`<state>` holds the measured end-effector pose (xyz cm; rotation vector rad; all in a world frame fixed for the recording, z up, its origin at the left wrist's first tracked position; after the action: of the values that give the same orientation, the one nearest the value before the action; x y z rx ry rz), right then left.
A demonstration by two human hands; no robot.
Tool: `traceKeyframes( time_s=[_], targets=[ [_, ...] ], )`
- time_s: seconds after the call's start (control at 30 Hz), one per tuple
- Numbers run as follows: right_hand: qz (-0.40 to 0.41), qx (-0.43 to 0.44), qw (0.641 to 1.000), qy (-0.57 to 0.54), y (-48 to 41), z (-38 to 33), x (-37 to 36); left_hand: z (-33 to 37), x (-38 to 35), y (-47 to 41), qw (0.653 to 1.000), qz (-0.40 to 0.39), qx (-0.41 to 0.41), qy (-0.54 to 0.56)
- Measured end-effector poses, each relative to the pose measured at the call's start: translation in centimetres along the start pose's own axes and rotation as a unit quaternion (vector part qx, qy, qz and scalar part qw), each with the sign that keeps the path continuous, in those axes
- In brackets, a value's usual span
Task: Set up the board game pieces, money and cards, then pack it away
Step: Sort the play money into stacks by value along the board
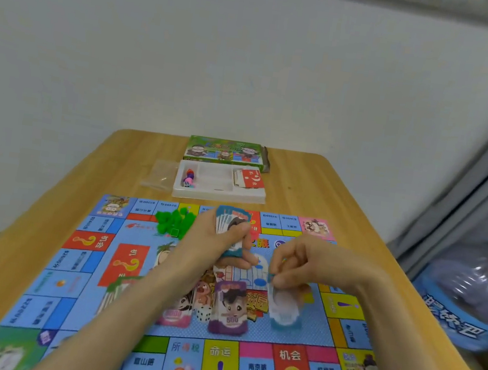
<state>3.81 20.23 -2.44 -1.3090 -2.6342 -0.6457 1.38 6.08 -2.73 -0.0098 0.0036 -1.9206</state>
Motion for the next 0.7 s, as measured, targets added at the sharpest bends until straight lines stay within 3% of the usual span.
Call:
traceKeyframes(
  time_s=[0.17, 0.4, 0.7],
  targets=[
    [-0.024, -0.055, 0.995, 0.083, -1.0, 1.2, -1.3, -0.4, -0.6, 0.5, 0.996, 0.0, 0.026, 0.088],
    [0.018, -0.068, 0.994, 0.084, -1.0, 1.8, -0.8, -0.3, -2.1, 0.9, 0.958, -0.072, 0.067, 0.27],
    [0.043, -0.075, 0.988, 0.125, -0.9, 1.9, -0.3, -0.1, -1.3, 0.8, 0.96, -0.024, 0.025, 0.279]
  ],
)
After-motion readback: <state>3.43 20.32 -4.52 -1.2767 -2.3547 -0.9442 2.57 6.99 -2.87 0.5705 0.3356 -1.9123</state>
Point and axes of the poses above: each hand's wrist, its own y-axis away from the middle knuckle, its own x-axis out of the back of the hand, z = x × y, the point moved 6 cm from there along -y, towards the middle knuckle, and after that the axes turned 7 degrees about -y, right-handed, at the moved point
